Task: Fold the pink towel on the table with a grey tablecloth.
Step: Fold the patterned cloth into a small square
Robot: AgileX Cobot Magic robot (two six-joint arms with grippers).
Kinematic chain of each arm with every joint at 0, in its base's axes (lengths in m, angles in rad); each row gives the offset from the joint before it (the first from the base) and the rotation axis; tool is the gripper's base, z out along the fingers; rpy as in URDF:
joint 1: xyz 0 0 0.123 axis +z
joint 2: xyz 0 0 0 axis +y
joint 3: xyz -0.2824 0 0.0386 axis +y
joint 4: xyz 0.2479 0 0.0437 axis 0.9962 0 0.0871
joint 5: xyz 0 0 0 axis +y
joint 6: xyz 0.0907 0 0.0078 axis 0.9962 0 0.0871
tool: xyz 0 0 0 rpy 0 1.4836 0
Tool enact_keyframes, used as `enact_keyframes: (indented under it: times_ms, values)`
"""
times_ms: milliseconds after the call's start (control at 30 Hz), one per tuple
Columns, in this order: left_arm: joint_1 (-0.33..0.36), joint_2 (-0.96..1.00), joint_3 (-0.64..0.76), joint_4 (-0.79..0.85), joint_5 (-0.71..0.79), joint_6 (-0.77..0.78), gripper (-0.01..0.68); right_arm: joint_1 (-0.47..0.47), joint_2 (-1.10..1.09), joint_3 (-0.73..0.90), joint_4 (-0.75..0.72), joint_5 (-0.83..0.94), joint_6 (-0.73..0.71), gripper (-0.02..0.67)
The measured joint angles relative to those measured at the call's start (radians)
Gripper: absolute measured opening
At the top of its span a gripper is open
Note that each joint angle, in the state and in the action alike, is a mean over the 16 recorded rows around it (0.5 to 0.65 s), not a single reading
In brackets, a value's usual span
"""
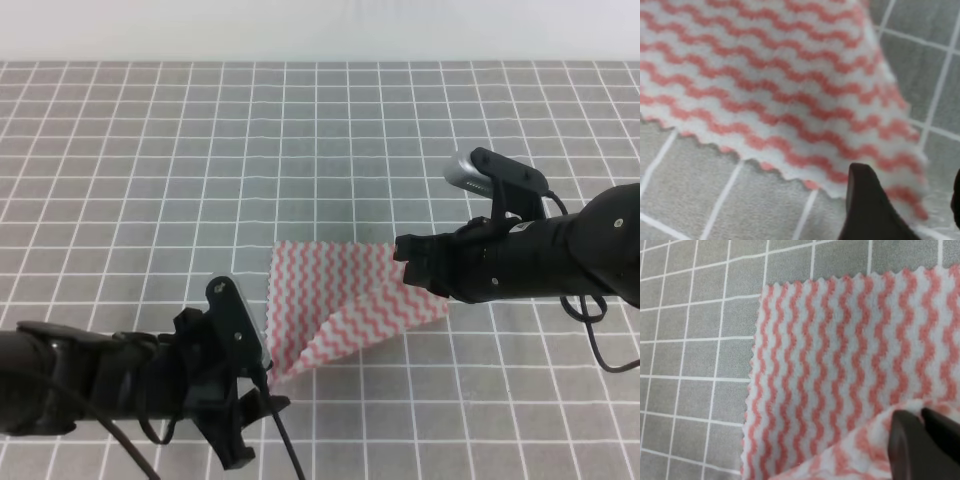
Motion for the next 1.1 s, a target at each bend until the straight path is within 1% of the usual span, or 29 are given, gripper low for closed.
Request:
enact_keyframes:
  times_ms: [433, 1100]
  values:
    - [0.0, 0.046, -0.004, -0.086, -0.01, 0.109, 0.029, 0.0, 0.004, -0.001, -0.001, 0.003, 0.0, -0.002]
    - [0.0, 0.065, -0.039, -0.086, -0.028, 0.12, 0.005, -0.001, 0.0, 0.0, -0.002, 0.008, 0.001, -0.002]
